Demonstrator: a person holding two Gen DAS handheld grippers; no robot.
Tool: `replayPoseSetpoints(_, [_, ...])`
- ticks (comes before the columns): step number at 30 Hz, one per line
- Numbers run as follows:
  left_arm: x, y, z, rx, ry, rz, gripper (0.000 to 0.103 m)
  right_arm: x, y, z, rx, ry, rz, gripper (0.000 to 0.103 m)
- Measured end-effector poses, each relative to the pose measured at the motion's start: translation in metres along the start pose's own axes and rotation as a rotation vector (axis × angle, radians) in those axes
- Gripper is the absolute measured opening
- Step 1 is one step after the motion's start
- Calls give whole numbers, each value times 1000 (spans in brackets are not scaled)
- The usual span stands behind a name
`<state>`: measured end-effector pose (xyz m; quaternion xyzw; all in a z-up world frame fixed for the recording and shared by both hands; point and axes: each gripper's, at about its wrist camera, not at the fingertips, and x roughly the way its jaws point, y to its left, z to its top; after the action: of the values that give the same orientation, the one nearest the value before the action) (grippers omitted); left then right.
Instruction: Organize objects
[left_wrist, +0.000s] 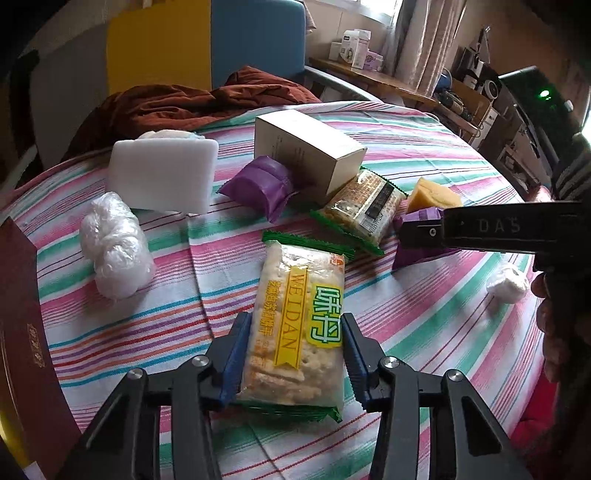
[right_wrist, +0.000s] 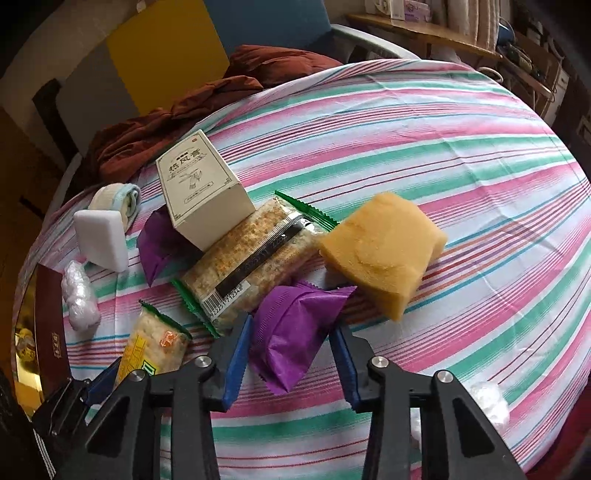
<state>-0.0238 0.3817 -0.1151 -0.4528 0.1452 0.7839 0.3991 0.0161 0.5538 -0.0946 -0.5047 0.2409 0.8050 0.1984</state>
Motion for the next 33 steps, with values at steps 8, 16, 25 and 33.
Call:
replayPoseSetpoints(8, [-31,2,-7,-20,-23,-35,48,-22,-5,-11,-27,-49,19,41])
replayPoseSetpoints(16, [-104,23,-22,-74,-116,-55,48,-43,24,-16,-132,-138,85,41])
replayPoseSetpoints(25, [-175,87,-48,-197,-222,1,48,-66,89,-41,-233,-140,226,41])
replayPoseSetpoints(33, [-194,166,-95,-369,-209,161,48,-71,204,-70,-405,-105,411,41])
